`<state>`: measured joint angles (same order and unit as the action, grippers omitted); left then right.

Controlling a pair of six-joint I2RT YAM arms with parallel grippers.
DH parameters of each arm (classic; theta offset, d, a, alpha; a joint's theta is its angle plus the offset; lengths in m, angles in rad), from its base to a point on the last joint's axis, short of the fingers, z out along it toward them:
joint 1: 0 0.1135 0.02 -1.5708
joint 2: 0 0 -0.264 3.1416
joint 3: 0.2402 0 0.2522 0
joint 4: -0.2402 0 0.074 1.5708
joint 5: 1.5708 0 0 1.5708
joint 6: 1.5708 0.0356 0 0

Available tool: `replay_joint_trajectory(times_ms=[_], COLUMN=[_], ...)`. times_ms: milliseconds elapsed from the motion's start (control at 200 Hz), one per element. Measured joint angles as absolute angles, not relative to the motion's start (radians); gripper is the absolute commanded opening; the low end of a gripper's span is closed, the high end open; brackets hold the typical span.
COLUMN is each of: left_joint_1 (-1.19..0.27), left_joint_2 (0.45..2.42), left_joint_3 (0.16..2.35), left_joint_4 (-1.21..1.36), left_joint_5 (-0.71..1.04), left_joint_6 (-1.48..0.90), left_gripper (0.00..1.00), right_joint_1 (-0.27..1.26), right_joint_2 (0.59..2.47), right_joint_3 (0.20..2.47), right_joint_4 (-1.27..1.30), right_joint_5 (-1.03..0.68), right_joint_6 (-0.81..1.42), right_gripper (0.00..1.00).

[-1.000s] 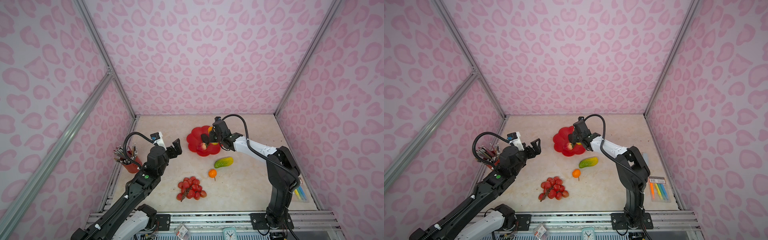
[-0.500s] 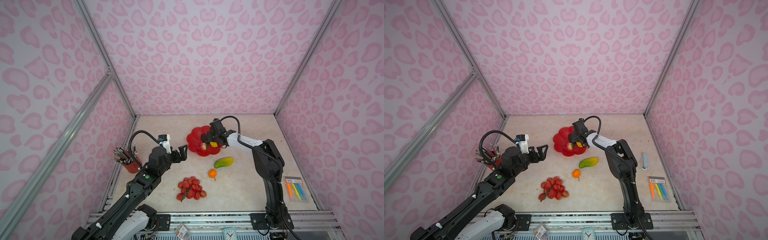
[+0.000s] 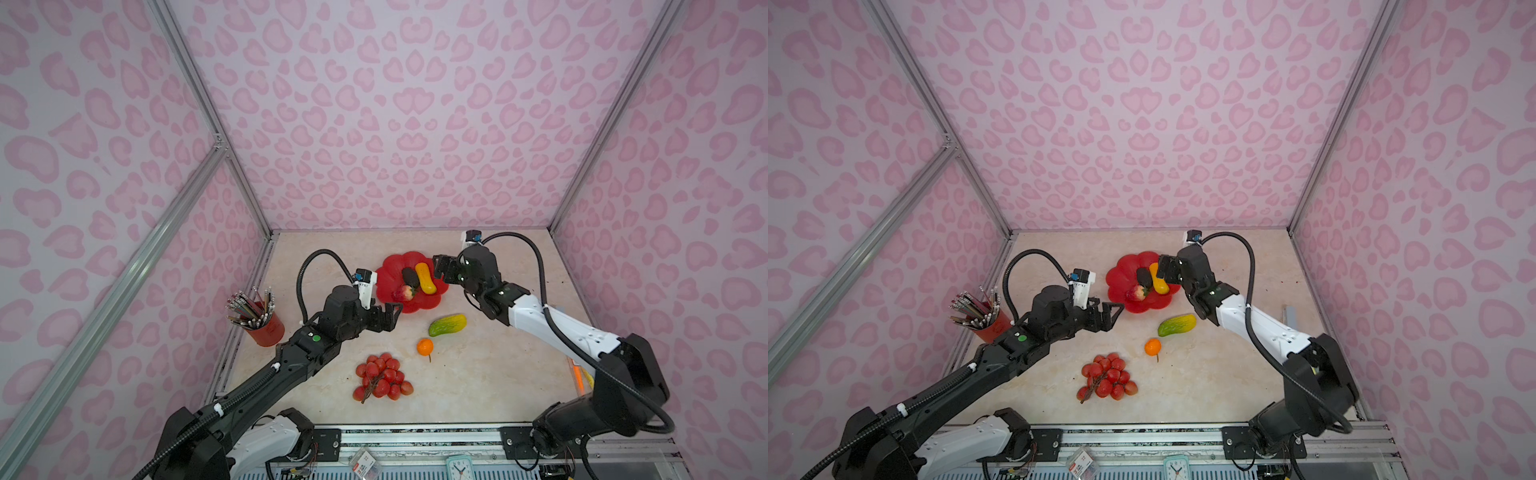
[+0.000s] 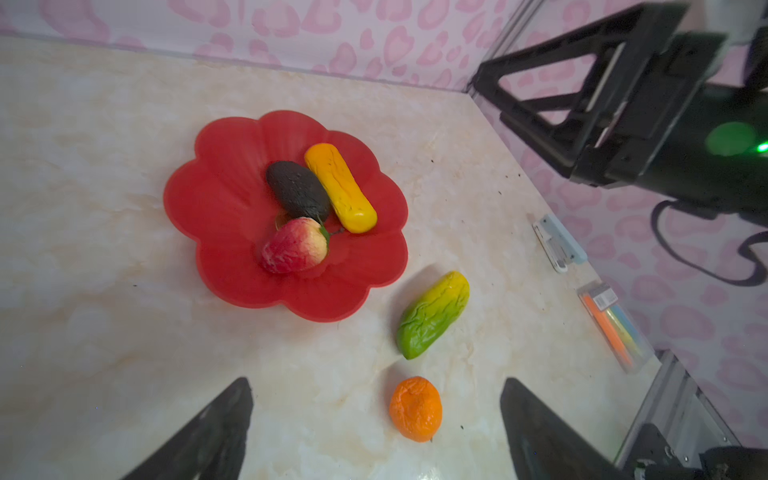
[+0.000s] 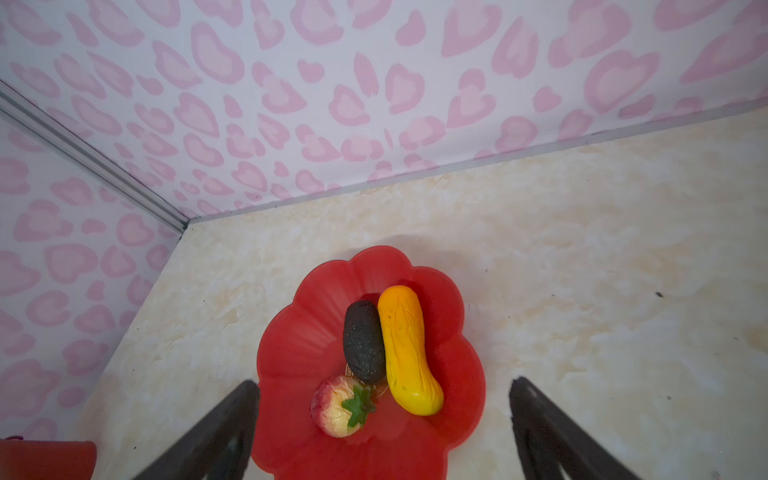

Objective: Place and organize the fake fruits in the fruit bowl
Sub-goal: 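Release the yellow fruit with right gripper while left gripper grasps the orange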

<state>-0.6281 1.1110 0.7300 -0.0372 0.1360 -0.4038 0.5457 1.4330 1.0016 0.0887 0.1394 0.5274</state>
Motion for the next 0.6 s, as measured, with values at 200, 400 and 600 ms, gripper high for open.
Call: replay_joint_trajectory(times_ms=[200,400,600], left_joint_1=[-0.749,-0.865,-0.952], left_joint_2=[1.224,1.398,1.569], left_joint_3=[0.746,0.818,0.923], left_joint_4=[-0.071,-0.098,-0.141], left_joint_5=[0.142,0.138,0.093], left_joint_6=[-0.359,-0.303,-0.261], left_gripper=[0.92,0.92,0.92], right_joint_1=[0.466,0.425,0.402], right_joint_2=[1.186,1.050,0.995], right_joint_3=[0.796,0.708,0.656], right_joint_4=[0.144,0.136,0.120], right_joint_5=[0.211,0.244,0.253], right_joint_6=[0.569,0.595,0.619], right_gripper=[0.97,0.97,0.97])
